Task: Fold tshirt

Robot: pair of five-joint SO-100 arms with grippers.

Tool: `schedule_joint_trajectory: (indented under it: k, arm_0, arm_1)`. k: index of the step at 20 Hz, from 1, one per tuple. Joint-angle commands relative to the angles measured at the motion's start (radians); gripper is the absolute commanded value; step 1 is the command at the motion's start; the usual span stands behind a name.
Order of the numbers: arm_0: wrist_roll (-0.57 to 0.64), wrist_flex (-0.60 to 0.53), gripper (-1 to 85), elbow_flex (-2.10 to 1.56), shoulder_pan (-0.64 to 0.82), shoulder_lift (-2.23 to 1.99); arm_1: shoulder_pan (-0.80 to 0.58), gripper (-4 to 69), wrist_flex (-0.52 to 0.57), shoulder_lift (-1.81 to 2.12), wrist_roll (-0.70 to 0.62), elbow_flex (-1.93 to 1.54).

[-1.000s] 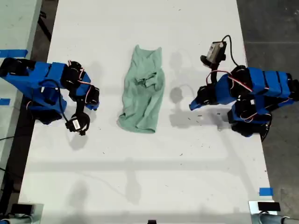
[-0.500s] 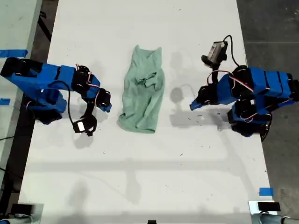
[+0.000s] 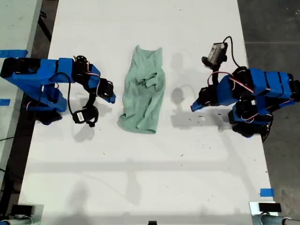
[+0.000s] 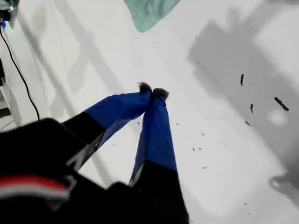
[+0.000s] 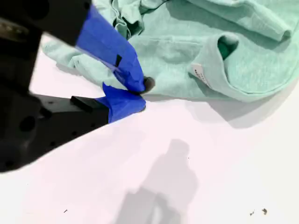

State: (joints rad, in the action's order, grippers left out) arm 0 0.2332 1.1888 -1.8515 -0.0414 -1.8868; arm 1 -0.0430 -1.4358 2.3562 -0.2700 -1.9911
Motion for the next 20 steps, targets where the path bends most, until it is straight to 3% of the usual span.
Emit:
schedule_joint_trajectory:
  k: [1,4,9,11,14,18,20]
  arm_0:
    - [0.003,-0.078,0.1,0.035,-0.015,-0.009]
    - [-0.011,-0.218,0.1,0.031,-0.052,0.114]
    - [-0.074,-0.572,0.1,0.098,-0.135,0.499]
    - [-0.095,-0.589,0.1,0.252,-0.172,0.655]
    - [-0.097,-0.339,0.1,0.394,-0.163,0.607]
    - [-0.077,0.071,0.1,0.462,-0.08,0.268]
    - [-0.067,0.219,0.1,0.463,-0.061,0.112]
  arm_1:
    - [0.003,-0.1,0.043,0.017,0.0,0.006]
    - [0.006,-0.1,0.044,0.017,0.003,0.002]
    - [0.032,-0.1,0.048,0.023,0.028,-0.029]
    - [0.035,-0.1,0.048,0.029,0.031,-0.04]
    - [0.034,-0.2,0.055,0.034,0.026,-0.043]
    - [0.035,-0.2,0.074,0.034,0.025,-0.049]
    - [0.034,-0.2,0.078,0.034,0.021,-0.051]
